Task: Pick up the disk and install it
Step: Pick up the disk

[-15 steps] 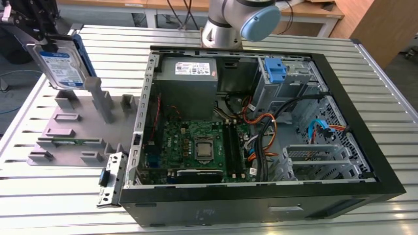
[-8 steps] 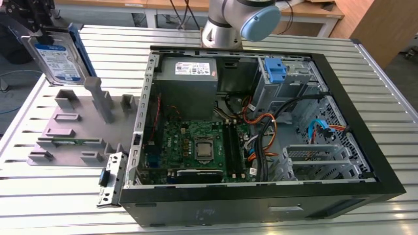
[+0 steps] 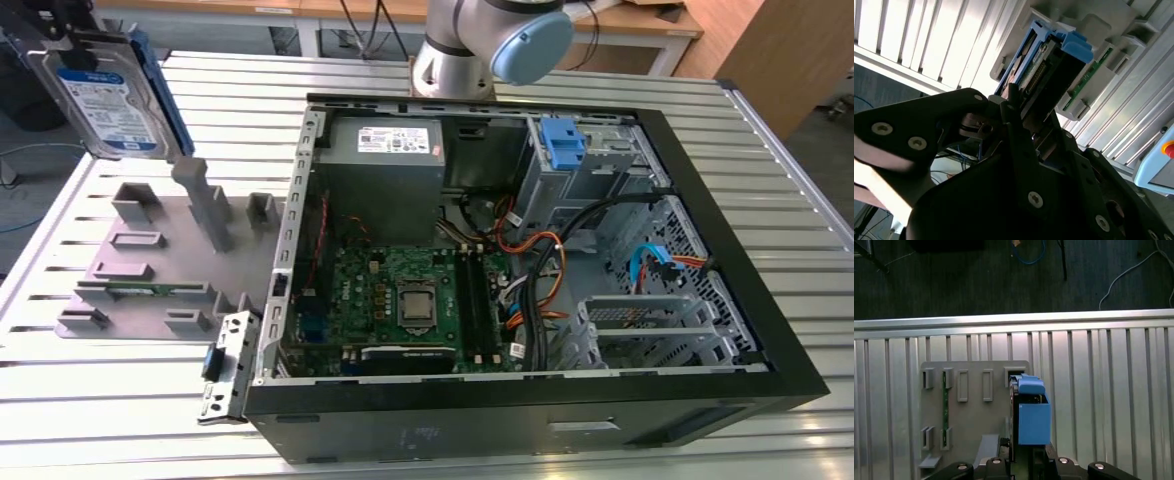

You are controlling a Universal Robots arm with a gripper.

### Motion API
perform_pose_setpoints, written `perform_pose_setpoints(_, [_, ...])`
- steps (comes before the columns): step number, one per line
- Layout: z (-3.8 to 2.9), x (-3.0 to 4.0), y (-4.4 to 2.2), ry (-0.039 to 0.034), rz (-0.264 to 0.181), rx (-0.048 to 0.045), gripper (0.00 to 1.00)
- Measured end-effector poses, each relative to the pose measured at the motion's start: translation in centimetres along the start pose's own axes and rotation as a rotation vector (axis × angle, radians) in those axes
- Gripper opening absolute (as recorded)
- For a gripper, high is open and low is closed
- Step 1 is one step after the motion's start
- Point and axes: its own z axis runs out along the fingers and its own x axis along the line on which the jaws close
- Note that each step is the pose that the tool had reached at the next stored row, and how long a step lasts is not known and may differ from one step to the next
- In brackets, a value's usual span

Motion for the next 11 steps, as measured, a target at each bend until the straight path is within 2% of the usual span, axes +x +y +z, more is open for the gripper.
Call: perform_pose_setpoints(11, [-3.86, -0.15, 0.02, 0.0000, 0.000, 0.0000, 0.35])
